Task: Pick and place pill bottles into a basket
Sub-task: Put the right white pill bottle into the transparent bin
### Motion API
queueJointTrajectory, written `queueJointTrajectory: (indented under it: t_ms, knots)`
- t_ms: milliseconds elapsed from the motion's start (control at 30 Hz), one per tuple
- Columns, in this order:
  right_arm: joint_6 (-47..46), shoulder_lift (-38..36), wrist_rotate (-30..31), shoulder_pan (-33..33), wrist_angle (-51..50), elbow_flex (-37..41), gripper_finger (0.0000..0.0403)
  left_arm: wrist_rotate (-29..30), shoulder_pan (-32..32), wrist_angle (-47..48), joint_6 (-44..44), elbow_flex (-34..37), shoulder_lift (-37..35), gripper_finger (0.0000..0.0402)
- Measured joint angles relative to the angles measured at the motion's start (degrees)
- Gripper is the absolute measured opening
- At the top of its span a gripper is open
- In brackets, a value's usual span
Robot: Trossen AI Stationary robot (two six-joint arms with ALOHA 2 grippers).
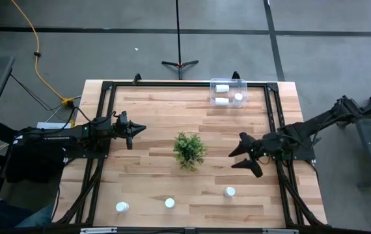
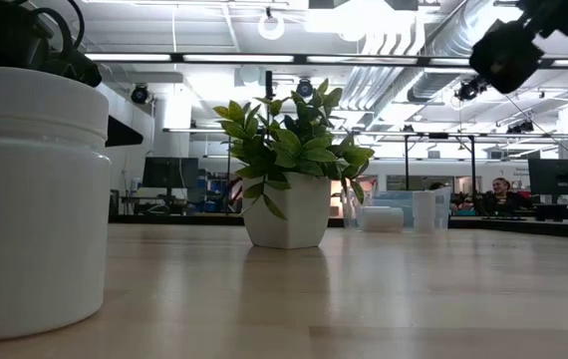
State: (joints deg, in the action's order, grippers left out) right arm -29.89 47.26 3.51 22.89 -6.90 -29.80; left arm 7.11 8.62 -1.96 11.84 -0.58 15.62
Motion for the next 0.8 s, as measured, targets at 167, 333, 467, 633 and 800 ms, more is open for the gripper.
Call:
queueJointTrajectory:
  t_ms: [167, 333, 467, 633, 800]
  knots:
    - [-3.38, 3.46, 1.15, 3.37, 0.46, 0.02, 0.0236, 0.04, 0.00, 0.00, 0.00, 0.02, 0.00, 0.0046]
    - [-4.56, 8.87, -0.34, 6.92, 6.25, -0.03, 0.0236, 0.04, 0.00, 0.00, 0.00, 0.01, 0.00, 0.0046]
    - [-4.79, 14.18, -0.96, 9.24, 10.07, -0.60, 0.0236, 0.04, 0.00, 0.00, 0.00, 0.01, 0.02, 0.0046]
    - [-1.44, 20.91, -0.77, 11.05, 7.00, -5.72, 0.0236, 0.04, 0.00, 0.00, 0.00, 0.00, 0.02, 0.0046]
    - [2.50, 26.87, -0.58, 11.79, -1.94, -12.82, 0.0236, 0.04, 0.00, 0.00, 0.00, 0.02, 0.00, 0.0046]
